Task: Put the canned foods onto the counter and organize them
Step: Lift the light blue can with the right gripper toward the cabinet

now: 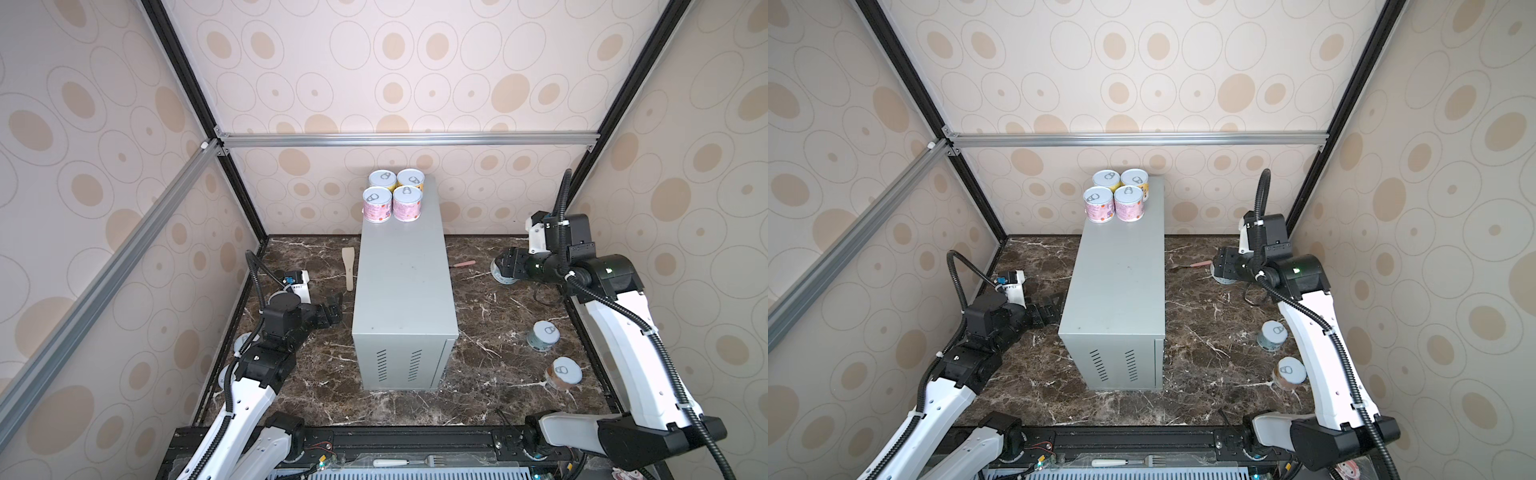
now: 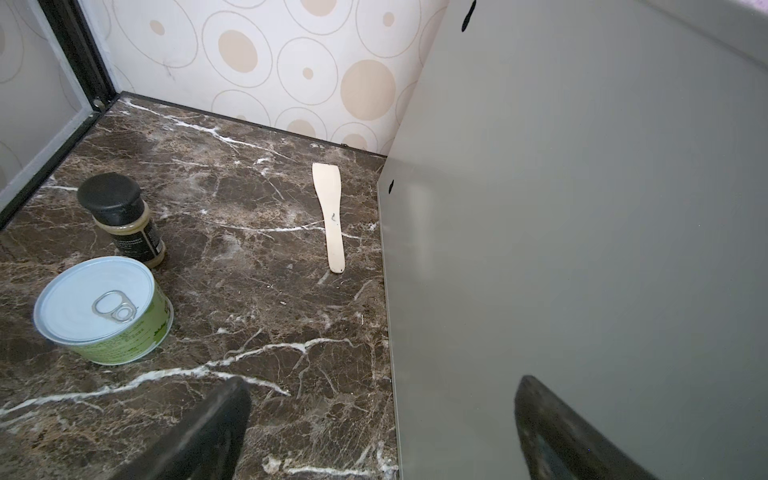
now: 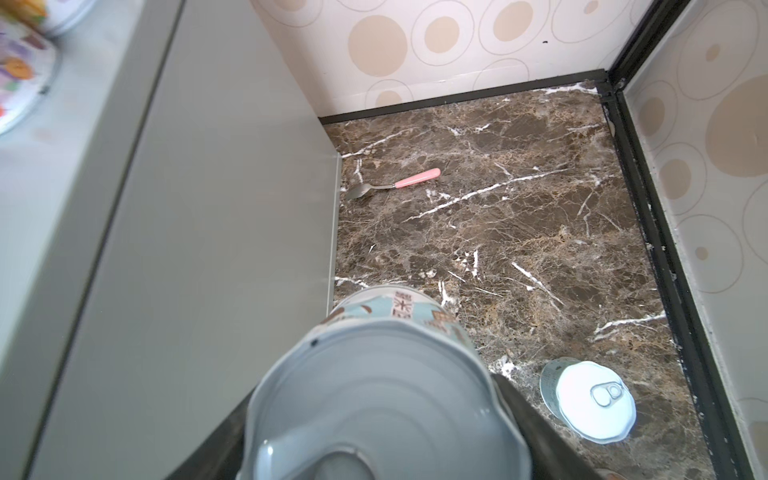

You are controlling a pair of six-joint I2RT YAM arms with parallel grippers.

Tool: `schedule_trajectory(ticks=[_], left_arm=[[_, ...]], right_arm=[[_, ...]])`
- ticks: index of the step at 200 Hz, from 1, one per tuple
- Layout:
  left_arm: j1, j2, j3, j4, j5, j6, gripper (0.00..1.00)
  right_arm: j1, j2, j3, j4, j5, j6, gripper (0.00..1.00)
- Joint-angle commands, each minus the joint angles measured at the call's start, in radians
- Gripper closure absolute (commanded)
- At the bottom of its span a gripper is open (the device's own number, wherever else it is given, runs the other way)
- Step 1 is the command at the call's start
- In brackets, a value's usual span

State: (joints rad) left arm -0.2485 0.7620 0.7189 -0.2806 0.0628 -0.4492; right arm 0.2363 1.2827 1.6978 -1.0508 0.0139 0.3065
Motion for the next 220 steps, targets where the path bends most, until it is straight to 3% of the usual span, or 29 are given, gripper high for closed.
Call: schedule_trajectory(ticks=[1, 98, 138, 180, 220], left_arm=[[0.006, -0.023, 0.042, -0.042, -0.002, 0.004, 0.01], [0.006, -0.001, 0.045, -0.054, -0.004, 0.043, 0.01], [0.006, -0.006, 0.032, -0.041, -0.020, 0.058, 0.01], [0.006, -0.022, -0.031, -0.001, -0.024, 0.062, 0.01], [0.006, -0.047, -0.079, 0.026, -0.029, 0.066, 0.01]], right_arm=[[0.021, -0.041, 0.087, -0.050, -0.013, -0.017, 0.44], [0.108, -0.039, 0.325, -0.209, -0.093, -0.039, 0.46], [0.189, 0.051, 0.468, -0.281, -0.109, -0.059, 0.47], [0.351, 0.207, 0.695, -0.367, -0.015, -0.084, 0.47], [0.488, 0.319, 0.788, -0.372, 0.074, -0.091, 0.47]])
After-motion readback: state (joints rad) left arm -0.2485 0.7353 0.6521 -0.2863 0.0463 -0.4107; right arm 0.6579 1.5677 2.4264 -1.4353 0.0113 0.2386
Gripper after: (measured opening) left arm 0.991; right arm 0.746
